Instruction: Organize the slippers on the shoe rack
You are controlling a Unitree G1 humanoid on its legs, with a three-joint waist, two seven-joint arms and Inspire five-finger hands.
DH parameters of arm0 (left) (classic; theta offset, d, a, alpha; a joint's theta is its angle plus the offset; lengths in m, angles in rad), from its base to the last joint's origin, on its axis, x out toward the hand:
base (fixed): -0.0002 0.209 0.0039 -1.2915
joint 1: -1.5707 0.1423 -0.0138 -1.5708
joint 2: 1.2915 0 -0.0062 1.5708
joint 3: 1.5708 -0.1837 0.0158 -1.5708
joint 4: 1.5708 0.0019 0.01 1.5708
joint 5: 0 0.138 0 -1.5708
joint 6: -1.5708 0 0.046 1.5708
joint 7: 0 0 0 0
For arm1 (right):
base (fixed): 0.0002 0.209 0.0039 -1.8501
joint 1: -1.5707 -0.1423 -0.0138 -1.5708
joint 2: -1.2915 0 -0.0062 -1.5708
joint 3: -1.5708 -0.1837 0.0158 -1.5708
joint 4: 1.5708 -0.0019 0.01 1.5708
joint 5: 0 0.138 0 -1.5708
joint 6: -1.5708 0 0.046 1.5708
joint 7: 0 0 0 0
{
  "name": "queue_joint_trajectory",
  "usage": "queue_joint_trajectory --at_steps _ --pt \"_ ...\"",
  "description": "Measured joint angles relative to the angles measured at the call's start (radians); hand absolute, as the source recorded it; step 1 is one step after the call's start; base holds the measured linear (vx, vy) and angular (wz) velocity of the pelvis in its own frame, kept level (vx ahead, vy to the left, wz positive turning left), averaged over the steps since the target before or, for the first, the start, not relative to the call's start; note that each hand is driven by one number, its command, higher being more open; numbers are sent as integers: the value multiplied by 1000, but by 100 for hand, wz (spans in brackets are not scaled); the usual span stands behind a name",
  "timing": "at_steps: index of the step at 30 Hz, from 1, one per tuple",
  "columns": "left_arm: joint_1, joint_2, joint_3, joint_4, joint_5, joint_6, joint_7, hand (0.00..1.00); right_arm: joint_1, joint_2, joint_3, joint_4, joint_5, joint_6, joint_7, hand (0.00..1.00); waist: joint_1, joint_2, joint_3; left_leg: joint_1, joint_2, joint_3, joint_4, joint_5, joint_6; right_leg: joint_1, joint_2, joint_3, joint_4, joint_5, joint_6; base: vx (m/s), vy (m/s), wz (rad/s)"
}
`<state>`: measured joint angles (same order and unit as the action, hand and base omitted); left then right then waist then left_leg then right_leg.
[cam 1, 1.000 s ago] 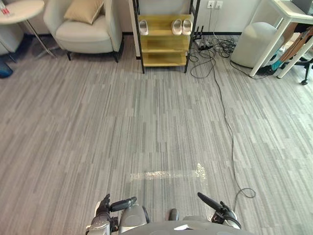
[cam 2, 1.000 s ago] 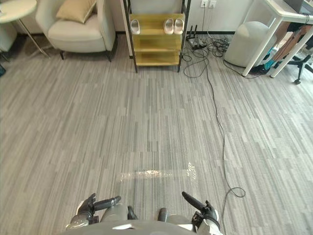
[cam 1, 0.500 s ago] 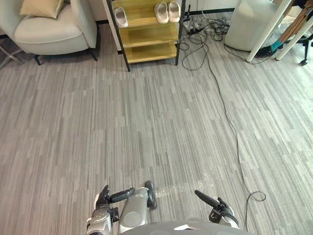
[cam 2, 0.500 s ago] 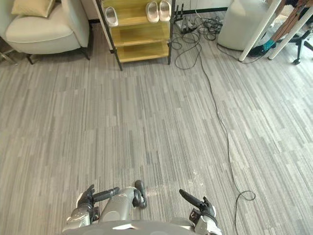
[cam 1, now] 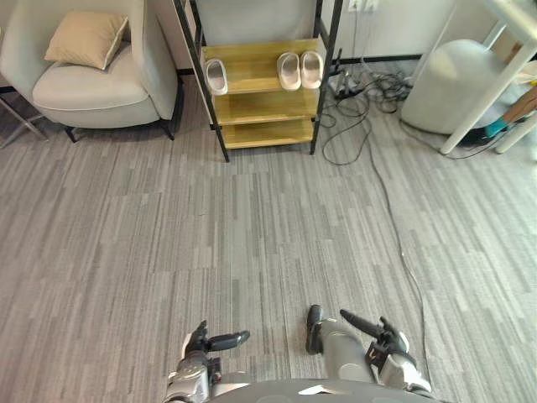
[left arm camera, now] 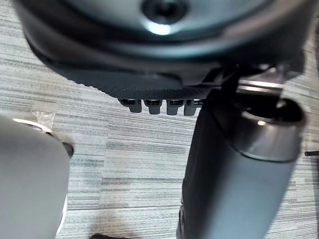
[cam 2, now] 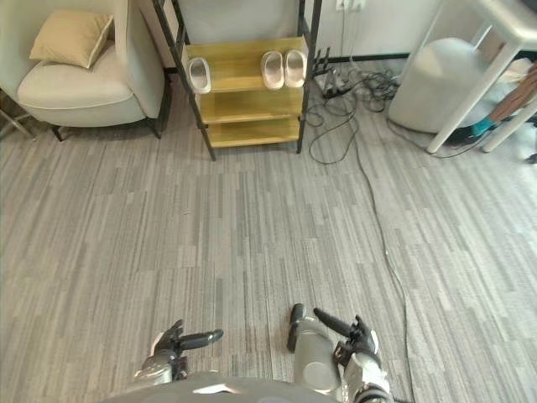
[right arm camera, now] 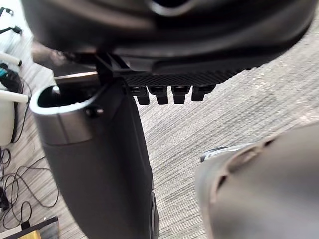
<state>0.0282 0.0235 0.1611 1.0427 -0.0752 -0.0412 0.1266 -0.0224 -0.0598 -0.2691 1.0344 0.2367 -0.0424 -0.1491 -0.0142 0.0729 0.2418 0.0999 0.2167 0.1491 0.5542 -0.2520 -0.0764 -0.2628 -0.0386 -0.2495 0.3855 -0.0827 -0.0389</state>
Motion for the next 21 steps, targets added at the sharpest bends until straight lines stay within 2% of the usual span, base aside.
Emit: queue_joint_trajectory --at_steps 1,2,3,4,5,6,7,9,10,11,12,13,14,15,16,17,18,19,20,21 --pt "0 -10 27 -10 -1 0 -3 100 6 -1 -6 -2 0 6 4 100 2 10 6 -54 31 -15 131 44 11 38 18 -8 -20 -10 -7 640 -424 32" --pt "5 -24 64 -36 -2 -2 -3 100 23 -6 -8 -9 1 10 1 100 14 19 16 -143 97 -23 373 61 13 120 54 -17 -60 -32 -21 351 -228 6" --pt "8 -23 69 -48 -3 -3 -4 100 30 -5 -7 -15 1 11 -2 100 15 18 20 -175 116 -17 450 60 13 158 65 -17 -73 -43 -26 502 -274 6" --pt "11 -15 74 -81 -3 -12 -4 100 49 11 -5 -36 1 9 -7 100 23 -2 28 -271 134 15 558 53 10 264 76 -19 -127 -82 -33 315 -147 5" --pt "11 -15 74 -83 -3 -15 -4 100 53 14 -5 -37 1 9 -7 100 25 -6 27 -289 132 24 556 53 10 280 76 -19 -138 -84 -32 385 -181 6" --pt "11 -14 69 -94 -3 -20 -4 100 59 17 -3 -37 1 8 -7 100 28 -15 23 -329 126 50 531 50 10 310 77 -20 -173 -86 -29 478 -162 4" --pt "5 -9 59 -118 -3 -24 -6 100 59 23 -5 -29 4 10 -8 100 40 -27 26 -406 96 107 401 34 10 379 78 -18 -245 -77 -12 407 -128 3" --pt "-1 -9 59 -118 -3 -24 -5 100 57 24 -7 -22 5 12 -10 100 44 -30 27 -425 68 130 296 33 9 408 76 -18 -269 -77 -9 420 -54 1" --pt "-11 -9 57 -118 -2 -22 -5 100 51 27 -20 -8 9 13 -14 100 52 -40 33 -432 -16 146 21 50 -5 457 63 -16 -313 -88 11 508 12 -3" --pt "-12 -9 56 -117 -2 -22 -4 100 48 28 -25 -3 10 13 -15 100 57 -43 35 -430 -39 145 -51 68 -5 468 58 -13 -322 -93 19 633 66 -22" --pt "-12 -10 53 -115 -4 -21 -4 100 40 25 -25 17 10 13 -16 100 70 -41 34 -412 -101 141 -270 171 7 506 53 8 -348 -112 48 573 113 -26" --pt "-12 -11 54 -114 -4 -21 -3 100 39 23 -25 22 10 13 -16 100 71 -39 33 -410 -110 139 -300 201 15 515 53 13 -352 -117 55 740 146 -60" --pt "-15 -5 57 -99 -5 -20 -2 100 34 21 -24 32 9 15 -14 100 81 -38 26 -397 -127 117 -282 312 137 558 46 53 -349 -159 84 644 125 -38" --pt "-23 10 53 -95 -1 -20 -4 100 32 34 -21 32 10 16 -14 100 75 -67 24 -406 -146 123 -240 272 135 556 20 57 -327 -178 96 725 136 -42" --pt "-23 26 45 -92 -2 -20 -6 100 33 48 -23 33 9 16 -12 100 72 -85 12 -406 -147 136 -181 198 136 516 -10 76 -206 -205 113 569 117 -18" --pt "-25 30 42 -79 -3 -20 -3 100 35 48 -25 34 3 17 -8 100 74 -91 8 -381 -146 147 -147 150 142 469 -32 92 -56 -214 118 551 130 -24" --pt "-25 32 39 -72 -3 -20 -3 100 35 48 -24 35 1 17 -7 100 68 -94 6 -365 -148 150 -142 127 144 443 -44 94 28 -210 129 436 121 -18" --pt "-26 45 18 -55 -3 -14 -3 100 34 48 -22 39 0 16 -4 100 63 -104 0 -319 -157 155 -139 86 149 370 -81 99 245 -183 217 426 113 -6" --pt "-26 50 11 -52 -2 -13 -2 100 34 48 -22 39 0 16 -3 100 61 -105 -1 -306 -158 155 -139 75 150 349 -90 99 309 -175 238 517 113 -5" --pt "-27 55 -6 -33 -2 -10 -3 100 34 42 -22 38 -1 15 -2 100 56 -105 0 -231 -167 152 -154 36 147 264 -132 60 512 -186 232 487 68 2"
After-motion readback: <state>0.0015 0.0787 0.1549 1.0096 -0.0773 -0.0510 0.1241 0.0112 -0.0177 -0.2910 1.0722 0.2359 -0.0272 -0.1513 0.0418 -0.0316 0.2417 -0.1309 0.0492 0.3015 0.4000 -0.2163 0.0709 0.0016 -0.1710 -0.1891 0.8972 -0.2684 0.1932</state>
